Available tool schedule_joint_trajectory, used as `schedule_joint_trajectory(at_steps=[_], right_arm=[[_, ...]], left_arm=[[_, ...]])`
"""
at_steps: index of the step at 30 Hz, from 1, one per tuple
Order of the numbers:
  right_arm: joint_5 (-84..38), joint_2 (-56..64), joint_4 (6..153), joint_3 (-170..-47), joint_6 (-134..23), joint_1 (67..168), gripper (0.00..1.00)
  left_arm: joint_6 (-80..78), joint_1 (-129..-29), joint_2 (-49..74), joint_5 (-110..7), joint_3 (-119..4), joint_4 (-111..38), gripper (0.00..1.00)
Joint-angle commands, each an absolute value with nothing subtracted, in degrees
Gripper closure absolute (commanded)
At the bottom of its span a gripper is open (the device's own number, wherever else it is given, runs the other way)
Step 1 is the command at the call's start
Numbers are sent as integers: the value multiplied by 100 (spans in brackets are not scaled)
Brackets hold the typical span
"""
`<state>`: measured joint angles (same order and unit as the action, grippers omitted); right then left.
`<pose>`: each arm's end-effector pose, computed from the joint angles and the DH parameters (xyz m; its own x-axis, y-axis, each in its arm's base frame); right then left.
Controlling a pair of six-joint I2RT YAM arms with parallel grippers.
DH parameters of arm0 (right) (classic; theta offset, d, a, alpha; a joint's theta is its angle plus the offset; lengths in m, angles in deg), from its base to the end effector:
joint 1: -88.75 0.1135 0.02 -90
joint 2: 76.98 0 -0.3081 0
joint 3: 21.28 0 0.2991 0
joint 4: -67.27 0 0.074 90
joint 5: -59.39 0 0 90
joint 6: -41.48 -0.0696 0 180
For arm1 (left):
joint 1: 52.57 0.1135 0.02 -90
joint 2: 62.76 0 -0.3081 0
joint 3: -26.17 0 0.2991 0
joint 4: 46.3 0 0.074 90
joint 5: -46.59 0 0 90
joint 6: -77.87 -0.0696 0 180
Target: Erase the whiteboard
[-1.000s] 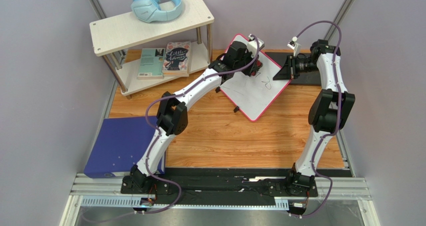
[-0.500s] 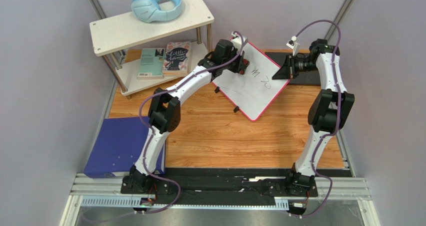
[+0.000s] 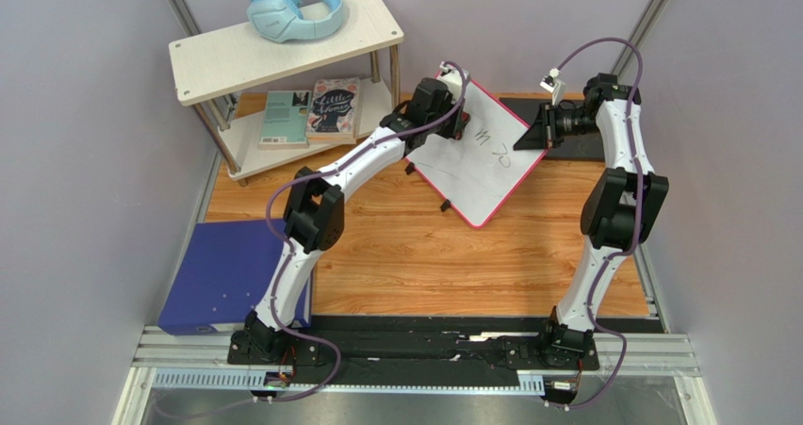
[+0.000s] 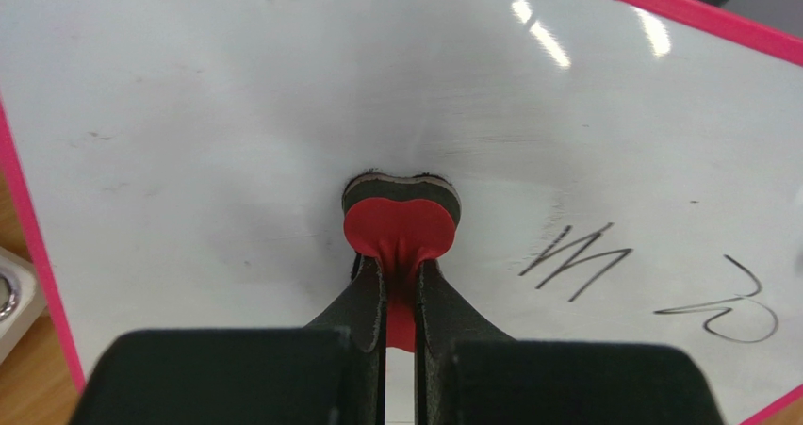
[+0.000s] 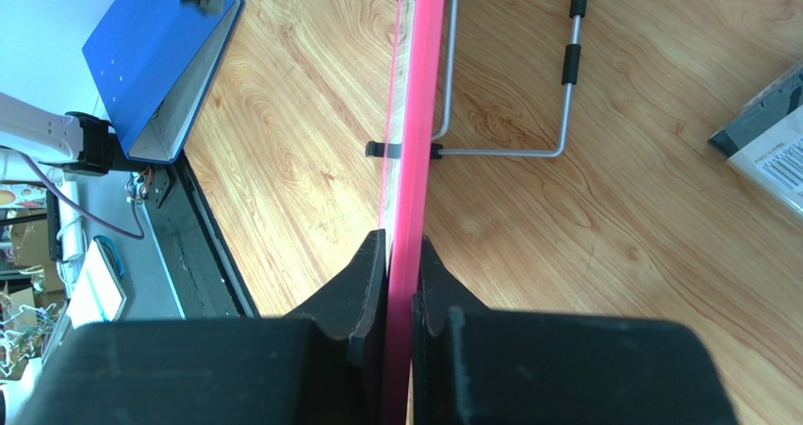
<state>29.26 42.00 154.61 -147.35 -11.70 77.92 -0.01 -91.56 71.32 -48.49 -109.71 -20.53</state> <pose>0.4872 -0.0319 0.3126 -0.7452 -0.1637 -0.6464 -0.6198 0.5277 0.5809 0.5124 -0.4227 0.2860 -0.4535 0.0981 -0.8858 0.6079 0.7608 -0.2270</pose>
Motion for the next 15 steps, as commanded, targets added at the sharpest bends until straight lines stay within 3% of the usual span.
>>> schedule_joint_trajectory(at_steps=[1,15], right_arm=[[2572,4203,16383,-14667,281,8427,100],[2625,4203,16375,-14719,193,8427,100]], left_arm=[[131,-9985,7540,-5395,-11012,-2330,100],[2080,-10873,7813,-4984,-10985,-2831,100]])
